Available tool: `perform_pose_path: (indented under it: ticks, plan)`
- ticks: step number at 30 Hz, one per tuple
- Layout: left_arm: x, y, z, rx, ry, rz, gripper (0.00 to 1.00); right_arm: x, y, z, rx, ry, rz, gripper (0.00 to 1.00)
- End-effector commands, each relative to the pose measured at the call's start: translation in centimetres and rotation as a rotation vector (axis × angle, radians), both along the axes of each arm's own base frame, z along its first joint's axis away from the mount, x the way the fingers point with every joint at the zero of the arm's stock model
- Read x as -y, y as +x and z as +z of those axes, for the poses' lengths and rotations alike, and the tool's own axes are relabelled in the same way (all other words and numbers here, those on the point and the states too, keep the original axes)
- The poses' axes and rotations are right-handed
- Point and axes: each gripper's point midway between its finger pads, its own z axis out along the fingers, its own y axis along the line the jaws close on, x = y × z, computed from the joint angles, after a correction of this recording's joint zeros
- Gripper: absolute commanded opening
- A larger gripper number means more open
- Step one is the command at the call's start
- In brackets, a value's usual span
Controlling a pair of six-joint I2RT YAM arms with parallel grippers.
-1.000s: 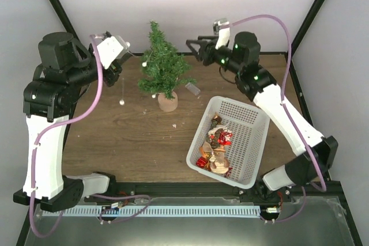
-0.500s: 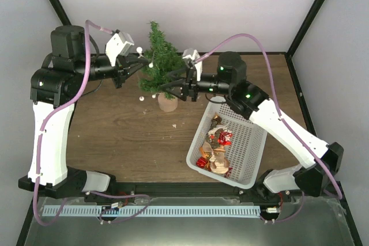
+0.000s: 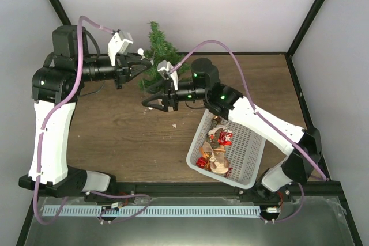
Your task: Decorate the small christmas tree
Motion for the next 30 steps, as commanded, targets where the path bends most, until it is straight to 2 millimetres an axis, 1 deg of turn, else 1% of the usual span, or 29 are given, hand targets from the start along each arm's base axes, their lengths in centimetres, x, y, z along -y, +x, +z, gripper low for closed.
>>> perform_pose_path:
  ticks: [1,4,9,11,13,14,16,17,21,27,30]
  plan:
    - [0.6,-0.8,0.6,-0.035,-0.052,-0.054,0.0,-0.3,-1.4,4.1,0.038,0.11,0.068,0.58]
    - [0.8,-0.7,0.8,-0.045,-0.066,-0.064,0.0,-0.6,-1.8,4.4,0.026,0.133,0.103,0.57]
    - [1.1,-0.6,0.9,-0.064,-0.085,-0.079,0.0,-1.6,-3.0,4.7,0.002,0.159,0.185,0.51]
    - [1.2,-0.6,0.9,-0.073,-0.093,-0.086,0.0,-2.2,-3.2,4.6,0.0,0.156,0.196,0.49]
    - [1.3,-0.7,1.1,-0.078,-0.101,-0.095,0.0,-2.7,-3.4,4.4,-0.007,0.158,0.213,0.45]
    - [1.3,-0.8,1.1,-0.082,-0.104,-0.101,0.0,-2.8,-3.6,4.3,-0.011,0.162,0.228,0.35]
    - [1.3,-0.8,1.1,-0.084,-0.106,-0.103,0.0,-2.8,-4.2,4.3,-0.022,0.169,0.272,0.1]
    - [1.3,-0.8,1.0,-0.084,-0.106,-0.102,0.0,-2.8,-4.5,4.4,-0.025,0.173,0.287,0.02]
    - [1.2,-0.5,0.7,-0.082,-0.095,-0.083,0.0,-1.9,-6.1,5.2,-0.025,0.203,0.35,0.01]
    - [0.9,0.8,-0.6,-0.088,-0.065,-0.031,0.0,0.8,-8.5,7.2,0.003,0.245,0.39,0.01]
    - [1.0,1.4,-1.0,-0.093,-0.059,-0.021,0.02,1.9,-9.4,8.4,0.022,0.262,0.395,0.01]
